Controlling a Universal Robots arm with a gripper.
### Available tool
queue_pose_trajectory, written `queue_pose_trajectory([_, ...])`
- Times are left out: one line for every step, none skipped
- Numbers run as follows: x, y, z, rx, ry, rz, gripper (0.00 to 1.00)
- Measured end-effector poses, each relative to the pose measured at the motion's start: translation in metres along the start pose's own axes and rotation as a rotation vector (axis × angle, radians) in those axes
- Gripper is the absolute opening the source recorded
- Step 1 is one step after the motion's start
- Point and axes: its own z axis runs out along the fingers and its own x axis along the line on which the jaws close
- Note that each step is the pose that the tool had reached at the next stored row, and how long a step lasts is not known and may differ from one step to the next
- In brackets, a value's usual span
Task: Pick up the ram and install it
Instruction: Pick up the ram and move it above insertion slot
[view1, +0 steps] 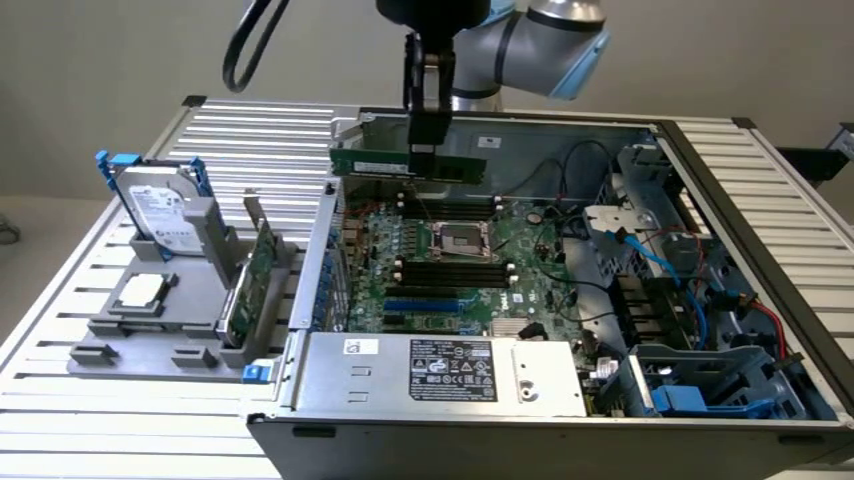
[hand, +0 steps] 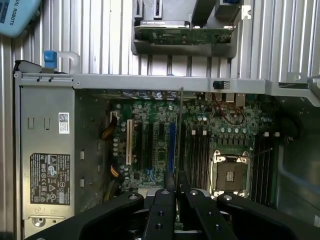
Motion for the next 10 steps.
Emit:
queue_pose_trajectory([-0.001,-0.0025,0.0002,0.0004,0.0002,0.0,0.14])
queue_pose_trajectory([-0.003,-0.0048,0.0004,0.001,0.0003,0.0,0.14])
queue_pose_trajectory([-0.004,-0.0071,0.0005,0.0017,0.0002,0.0,0.14])
queue_pose_trajectory([-0.005,-0.0091,0.0008,0.0023,0.0002,0.0,0.14])
queue_pose_trajectory([-0.006,-0.011,0.001,0.0028,0.0002,0.0,0.14])
queue_pose_trajectory([-0.007,-0.0128,0.0012,0.0032,0.0002,-0.001,0.14])
queue_pose_trajectory([-0.008,-0.0146,0.0015,0.0037,0.0001,-0.001,0.14])
queue_pose_trajectory([-0.009,-0.0166,0.0017,0.004,0.0001,-0.001,0.14])
queue_pose_trajectory([-0.01,-0.0186,0.0021,0.0043,0.0002,-0.001,0.14])
queue_pose_trajectory([-0.012,-0.021,0.0028,0.0045,0.0003,-0.001,0.14])
